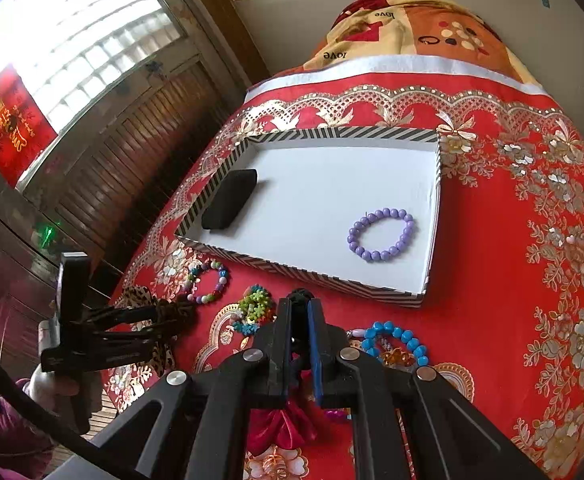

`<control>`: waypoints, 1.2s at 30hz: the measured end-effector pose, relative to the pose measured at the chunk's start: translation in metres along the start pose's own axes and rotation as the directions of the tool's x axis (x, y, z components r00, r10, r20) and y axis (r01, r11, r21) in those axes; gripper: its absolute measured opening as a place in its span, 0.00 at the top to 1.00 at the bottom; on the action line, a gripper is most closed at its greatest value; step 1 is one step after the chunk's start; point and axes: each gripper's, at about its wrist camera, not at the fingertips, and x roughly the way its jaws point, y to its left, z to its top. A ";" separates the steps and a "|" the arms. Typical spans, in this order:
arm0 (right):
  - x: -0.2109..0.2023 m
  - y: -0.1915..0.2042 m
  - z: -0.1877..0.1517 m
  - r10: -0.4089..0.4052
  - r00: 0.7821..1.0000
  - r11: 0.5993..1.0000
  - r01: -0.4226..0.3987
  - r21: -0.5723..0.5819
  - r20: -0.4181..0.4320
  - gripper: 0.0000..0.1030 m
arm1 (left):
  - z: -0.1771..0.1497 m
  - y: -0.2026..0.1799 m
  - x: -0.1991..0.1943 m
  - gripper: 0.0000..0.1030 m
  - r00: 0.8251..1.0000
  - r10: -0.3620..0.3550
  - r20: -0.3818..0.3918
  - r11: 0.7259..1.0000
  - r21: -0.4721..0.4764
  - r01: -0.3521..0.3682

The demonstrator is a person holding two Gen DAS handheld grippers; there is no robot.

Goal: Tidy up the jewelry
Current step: 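Grasp the brown leopard-bow scrunchie with the left gripper while the right grasps the black hair tie, then carry both hair accessories over the tray and open both grippers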

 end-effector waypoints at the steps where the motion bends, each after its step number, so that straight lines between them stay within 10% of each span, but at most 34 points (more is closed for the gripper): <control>1: 0.000 0.000 0.000 0.000 1.000 1.000 0.000 -0.001 0.000 0.93 | 0.001 0.002 -0.002 0.82 1.000 -0.020 0.001 1.000 -0.014 0.020; 16: -0.019 -0.002 0.033 0.015 0.996 1.000 -0.014 -0.007 0.086 0.93 | 0.052 -0.024 -0.094 0.86 0.974 -0.147 0.171 0.989 0.020 0.146; 36: 0.062 -0.057 0.124 -0.091 0.995 0.993 0.088 0.073 0.040 0.93 | 0.198 -0.067 -0.004 0.86 0.983 -0.015 0.185 0.992 0.123 -0.009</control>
